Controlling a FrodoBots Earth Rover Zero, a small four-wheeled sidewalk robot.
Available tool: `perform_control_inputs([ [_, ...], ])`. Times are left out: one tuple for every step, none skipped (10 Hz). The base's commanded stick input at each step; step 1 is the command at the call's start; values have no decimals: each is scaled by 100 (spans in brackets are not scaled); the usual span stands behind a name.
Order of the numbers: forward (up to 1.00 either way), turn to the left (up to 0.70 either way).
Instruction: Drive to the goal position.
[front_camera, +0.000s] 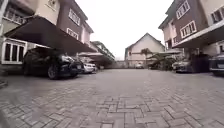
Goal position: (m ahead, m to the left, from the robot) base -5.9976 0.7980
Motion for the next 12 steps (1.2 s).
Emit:
perform_control_inputs([
  [70,0],
  [70,0],
  [70,0],
  [70,0],
  [70,0],
  [70,0],
  [70,0],
  [70,0],
  [70,0],
  [70,0],
  [70,0],
  [70,0],
])
